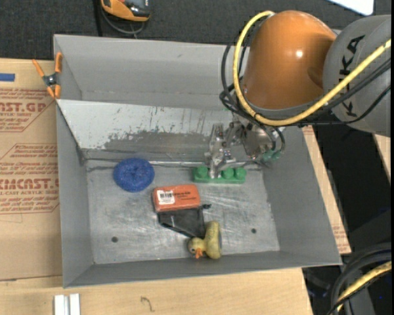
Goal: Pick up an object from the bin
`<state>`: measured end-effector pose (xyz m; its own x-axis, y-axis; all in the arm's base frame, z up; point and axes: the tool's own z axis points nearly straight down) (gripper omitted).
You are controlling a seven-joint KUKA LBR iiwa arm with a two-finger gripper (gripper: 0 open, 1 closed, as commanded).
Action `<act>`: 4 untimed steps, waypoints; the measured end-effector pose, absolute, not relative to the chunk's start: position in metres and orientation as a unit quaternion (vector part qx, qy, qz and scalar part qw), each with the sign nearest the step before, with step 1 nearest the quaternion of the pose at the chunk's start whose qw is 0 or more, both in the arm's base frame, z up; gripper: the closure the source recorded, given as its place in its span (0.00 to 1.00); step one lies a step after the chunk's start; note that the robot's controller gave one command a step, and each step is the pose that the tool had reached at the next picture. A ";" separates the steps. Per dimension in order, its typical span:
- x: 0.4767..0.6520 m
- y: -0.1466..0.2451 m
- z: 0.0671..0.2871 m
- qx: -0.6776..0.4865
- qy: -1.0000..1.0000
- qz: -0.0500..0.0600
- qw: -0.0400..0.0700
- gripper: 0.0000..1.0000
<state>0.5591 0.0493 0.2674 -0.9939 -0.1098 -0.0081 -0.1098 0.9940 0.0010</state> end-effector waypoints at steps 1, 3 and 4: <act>0.559 0.049 0.264 -0.055 0.998 0.001 0.002 1.00; 0.537 0.080 0.144 -0.146 0.989 0.001 0.000 0.00; 0.556 0.078 0.083 -0.336 0.942 0.002 0.022 1.00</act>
Offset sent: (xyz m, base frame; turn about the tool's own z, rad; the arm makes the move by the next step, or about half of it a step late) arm -0.0220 0.0304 -0.1227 -0.1831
